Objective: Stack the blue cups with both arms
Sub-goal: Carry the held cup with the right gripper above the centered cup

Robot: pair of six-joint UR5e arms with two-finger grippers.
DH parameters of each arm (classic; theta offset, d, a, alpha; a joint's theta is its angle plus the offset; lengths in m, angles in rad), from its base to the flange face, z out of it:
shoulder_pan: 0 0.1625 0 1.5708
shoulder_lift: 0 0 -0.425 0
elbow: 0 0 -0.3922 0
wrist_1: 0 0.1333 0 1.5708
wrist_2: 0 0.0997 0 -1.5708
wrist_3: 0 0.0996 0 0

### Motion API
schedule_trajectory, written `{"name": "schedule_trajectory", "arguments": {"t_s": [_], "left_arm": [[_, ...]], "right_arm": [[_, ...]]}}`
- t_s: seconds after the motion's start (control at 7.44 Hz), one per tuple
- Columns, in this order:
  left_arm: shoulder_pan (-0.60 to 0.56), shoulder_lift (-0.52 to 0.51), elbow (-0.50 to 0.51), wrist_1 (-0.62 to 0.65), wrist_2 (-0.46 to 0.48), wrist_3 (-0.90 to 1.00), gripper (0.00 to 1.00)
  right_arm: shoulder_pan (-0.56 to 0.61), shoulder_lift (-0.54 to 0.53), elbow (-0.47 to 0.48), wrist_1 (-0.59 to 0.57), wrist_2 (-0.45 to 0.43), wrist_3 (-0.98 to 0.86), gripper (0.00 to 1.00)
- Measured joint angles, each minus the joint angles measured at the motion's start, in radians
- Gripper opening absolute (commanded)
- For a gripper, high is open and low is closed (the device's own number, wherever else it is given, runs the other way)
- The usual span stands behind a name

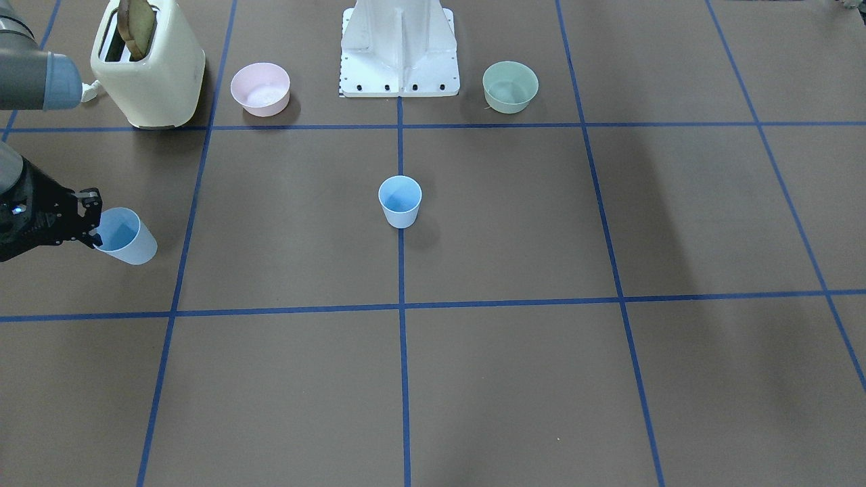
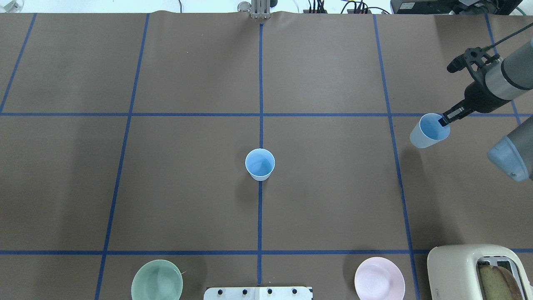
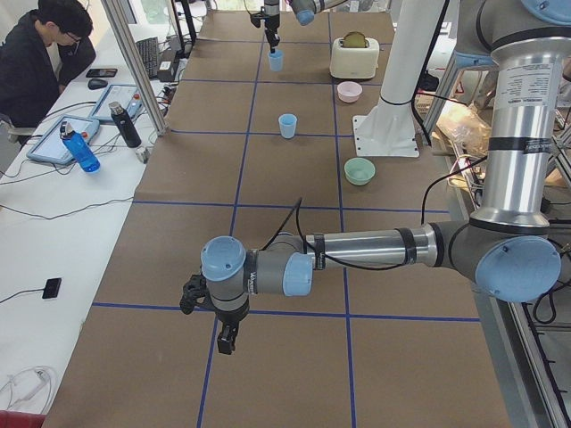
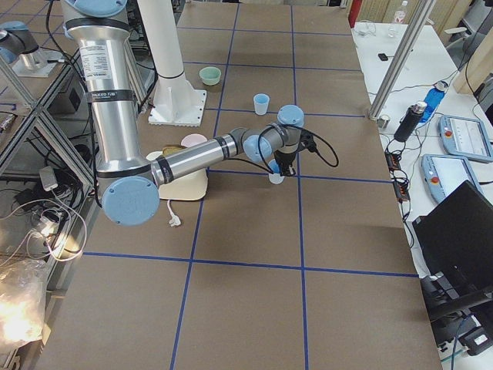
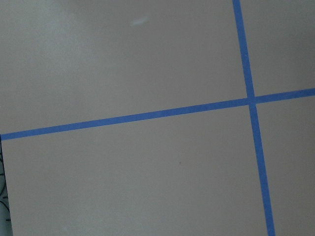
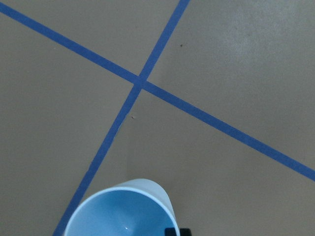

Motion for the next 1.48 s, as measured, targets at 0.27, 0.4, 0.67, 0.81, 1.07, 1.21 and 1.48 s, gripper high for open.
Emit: {"name": "schedule_trajectory", "arguments": {"t_s": [0.27,0.4,0.67,0.81,1.07,1.21,1.48], "left_arm": [[0.0,0.001,-0.007,0.0,-0.001,-0.013,0.99],[0.0,0.003,-0.017,0.0,-0.004,-0.036,0.99],[0.0,0.016,-0.043,0.001,-0.032,-0.071,0.99],[0.001,0.019,-0.047,0.001,-0.04,-0.076,0.99],[0.002,0.021,-0.047,0.001,-0.044,-0.078,0.99],[0.003,0.021,-0.044,0.002,-0.044,-0.078,0.99],[0.003,0.022,-0.04,0.002,-0.044,-0.079,0.99]], "right_arm": [[-0.006,0.144,0.01,-0.002,0.03,0.269,0.0],[-0.035,0.218,0.016,-0.004,0.029,0.422,0.0],[-0.14,0.352,0.026,-0.039,-0.035,0.7,0.0],[-0.22,0.436,0.026,-0.118,-0.123,0.812,0.0],[-0.366,0.608,0.026,-0.35,-0.274,0.952,0.0],[-0.427,0.652,0.022,-0.412,-0.336,1.005,0.0],[-0.495,0.667,0.013,-0.457,-0.406,1.049,0.0]]}}
